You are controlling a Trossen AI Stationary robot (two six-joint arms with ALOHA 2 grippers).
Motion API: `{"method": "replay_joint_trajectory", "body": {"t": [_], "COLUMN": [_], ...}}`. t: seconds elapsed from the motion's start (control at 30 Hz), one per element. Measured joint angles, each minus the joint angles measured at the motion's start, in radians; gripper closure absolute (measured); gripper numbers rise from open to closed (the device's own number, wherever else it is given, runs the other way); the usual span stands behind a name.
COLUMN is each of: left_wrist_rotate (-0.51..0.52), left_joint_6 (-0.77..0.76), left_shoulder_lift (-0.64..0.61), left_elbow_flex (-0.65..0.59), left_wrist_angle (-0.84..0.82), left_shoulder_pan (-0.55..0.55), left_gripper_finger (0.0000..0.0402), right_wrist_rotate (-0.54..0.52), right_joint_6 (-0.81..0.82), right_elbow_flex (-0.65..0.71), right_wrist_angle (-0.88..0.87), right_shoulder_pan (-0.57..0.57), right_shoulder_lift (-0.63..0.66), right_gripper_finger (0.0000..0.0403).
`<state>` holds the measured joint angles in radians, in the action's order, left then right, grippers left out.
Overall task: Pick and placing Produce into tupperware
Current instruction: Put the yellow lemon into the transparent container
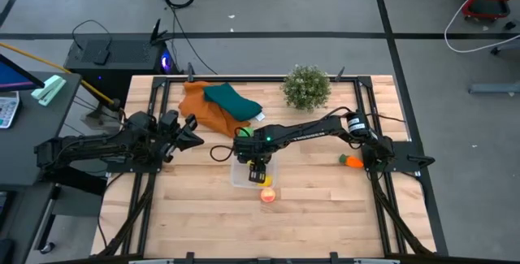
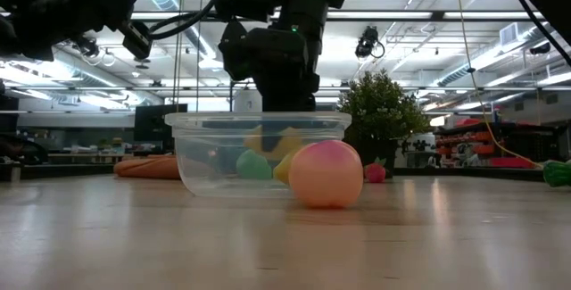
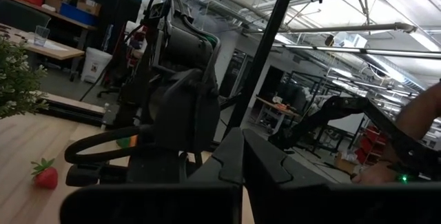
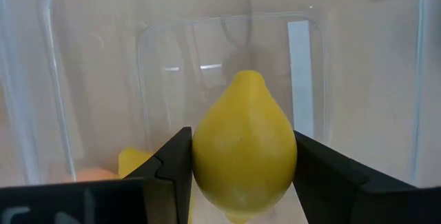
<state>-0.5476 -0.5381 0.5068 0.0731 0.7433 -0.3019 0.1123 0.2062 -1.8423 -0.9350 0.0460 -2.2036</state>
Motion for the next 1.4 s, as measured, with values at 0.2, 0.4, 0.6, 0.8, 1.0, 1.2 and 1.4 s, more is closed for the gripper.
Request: {"method": "replay_joint_trajectory", "body": {"t": [0.2, 0.4, 0.6, 0.8, 1.0, 1.2, 1.4], "left_wrist_rotate": [0.000, 0.000, 0.000, 0.000, 0.000, 0.000, 0.000], "left_joint_6": [0.000, 0.000, 0.000, 0.000, 0.000, 0.000, 0.000], "left_shoulder_lift": [0.000, 0.000, 0.000, 0.000, 0.000, 0.000, 0.000], "left_elbow_flex": [0.000, 0.000, 0.000, 0.000, 0.000, 0.000, 0.000], "left_wrist_angle": [0.000, 0.000, 0.000, -0.001, -0.001, -0.001, -0.001], "left_shoulder_pan": [0.000, 0.000, 0.000, 0.000, 0.000, 0.000, 0.000], "left_gripper_finger": [0.0382, 0.0389, 0.0382, 0.0388, 0.0391, 0.0382, 0.0390], "right_wrist_rotate": [-0.002, 0.000, 0.002, 0.004, 0.006, 0.011, 0.012], "right_joint_6": [-0.009, -0.002, 0.021, 0.033, 0.036, 0.061, 0.059], "right_elbow_flex": [0.000, 0.051, 0.112, 0.109, 0.109, 0.108, 0.108], "right_wrist_angle": [0.003, 0.026, 0.053, 0.078, 0.077, 0.076, 0.063], "right_shoulder_pan": [0.000, 0.000, 0.012, 0.012, 0.015, 0.016, 0.016], "right_shoulder_lift": [0.000, 0.000, -0.001, 0.000, 0.000, 0.000, 0.012], "right_gripper_finger": [0.0245, 0.0245, 0.0245, 0.0242, 0.0217, 0.0189, 0.0189]}}
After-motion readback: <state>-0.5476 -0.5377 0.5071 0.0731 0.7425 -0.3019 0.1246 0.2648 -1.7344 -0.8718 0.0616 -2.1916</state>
